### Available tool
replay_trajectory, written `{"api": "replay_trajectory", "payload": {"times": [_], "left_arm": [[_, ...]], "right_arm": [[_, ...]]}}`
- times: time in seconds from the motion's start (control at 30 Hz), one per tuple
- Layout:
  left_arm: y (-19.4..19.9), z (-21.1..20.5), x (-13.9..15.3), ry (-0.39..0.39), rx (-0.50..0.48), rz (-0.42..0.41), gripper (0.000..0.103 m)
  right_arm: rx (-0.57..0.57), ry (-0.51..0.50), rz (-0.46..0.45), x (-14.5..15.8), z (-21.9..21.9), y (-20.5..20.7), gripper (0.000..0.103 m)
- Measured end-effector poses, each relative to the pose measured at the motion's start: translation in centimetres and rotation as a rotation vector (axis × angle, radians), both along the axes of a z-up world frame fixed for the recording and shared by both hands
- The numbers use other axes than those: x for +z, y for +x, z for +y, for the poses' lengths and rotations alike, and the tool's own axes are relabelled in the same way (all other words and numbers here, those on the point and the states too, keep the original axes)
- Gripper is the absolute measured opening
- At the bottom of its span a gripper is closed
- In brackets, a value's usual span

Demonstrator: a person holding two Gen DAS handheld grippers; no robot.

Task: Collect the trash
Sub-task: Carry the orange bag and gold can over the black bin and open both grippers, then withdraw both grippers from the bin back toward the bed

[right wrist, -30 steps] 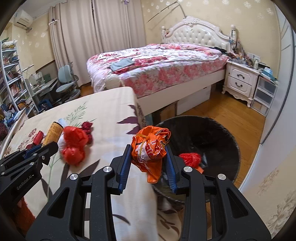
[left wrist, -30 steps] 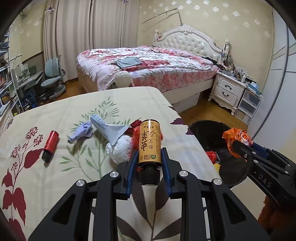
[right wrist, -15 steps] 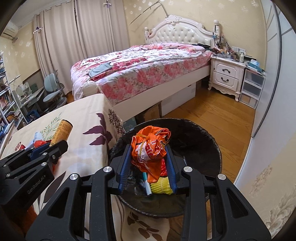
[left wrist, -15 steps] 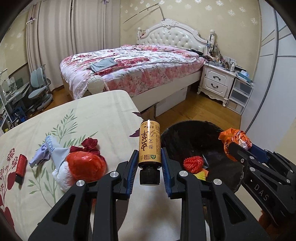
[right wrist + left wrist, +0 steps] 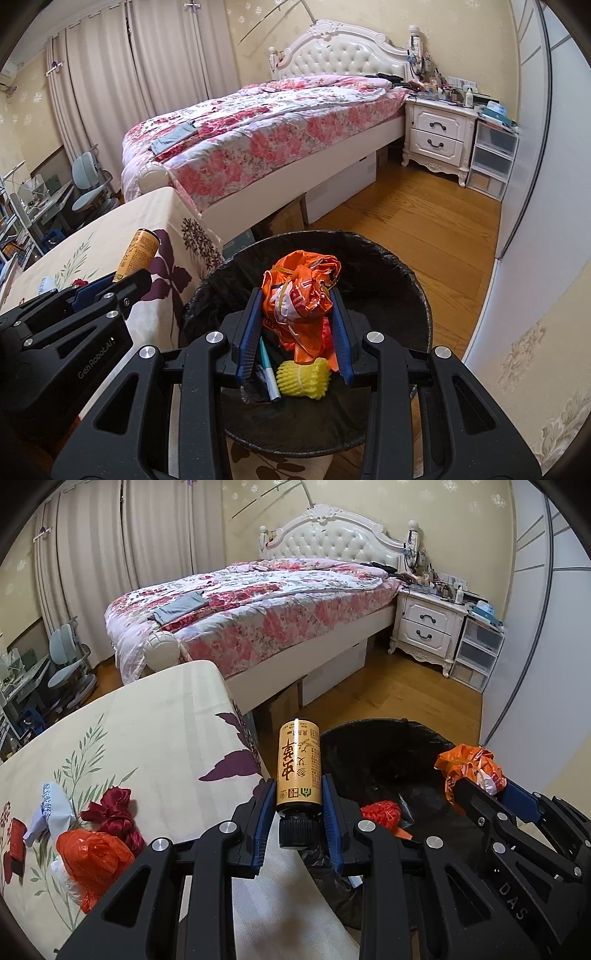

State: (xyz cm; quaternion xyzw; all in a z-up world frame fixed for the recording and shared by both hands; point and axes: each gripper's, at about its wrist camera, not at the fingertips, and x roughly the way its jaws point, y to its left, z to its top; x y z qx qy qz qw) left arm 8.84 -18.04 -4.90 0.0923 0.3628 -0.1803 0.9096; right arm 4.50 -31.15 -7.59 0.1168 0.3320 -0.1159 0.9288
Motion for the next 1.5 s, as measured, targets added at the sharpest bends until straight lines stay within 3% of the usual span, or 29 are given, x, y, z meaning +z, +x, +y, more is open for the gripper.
{"api": "replay_trajectory", "payload": {"times": [0.1, 0.17, 0.23, 0.4, 0.6, 0.8, 1.07, 1.5], "left_arm": [[0.3, -0.4, -0.4, 0.016, 0.002, 0.005, 0.029], [0.4, -0.4, -0.5, 0.024, 0.008, 0.006, 0.044], [0.3, -0.1, -0.5, 0.026, 0.028, -0.012, 0.065], [0.4, 0.7, -0.4, 0.022, 0.063, -0.006, 0.073], [-0.6, 1.9, 0.6, 0.028, 0.086, -0.027, 0.077], [-1.7, 4.1, 1.9, 0.015, 0.112, -0.033, 0.077], [-2.6, 9.4, 3.1, -0.008, 0.195, -0.037, 0.077], [-2.3, 19.1, 2.1, 0.004, 0.387, 0.001, 0.077]], "right_arm": [[-0.014, 0.001, 0.002, -0.4, -0.4, 0.2, 0.036], [-0.027, 0.003, 0.004, -0.6, -0.8, 0.2, 0.045], [-0.043, -0.002, 0.0, -0.5, -1.0, 0.0, 0.053], [-0.063, -0.003, 0.003, -0.6, -1.4, -0.4, 0.059], [-0.063, -0.01, 0.002, -0.3, -1.2, -0.8, 0.067], [-0.032, -0.003, -0.005, 0.4, 0.1, -1.4, 0.068], [0.044, -0.009, -0.015, 1.3, 3.6, -1.5, 0.068], [0.194, -0.002, -0.019, 2.4, 10.3, -0.3, 0.068]]}}
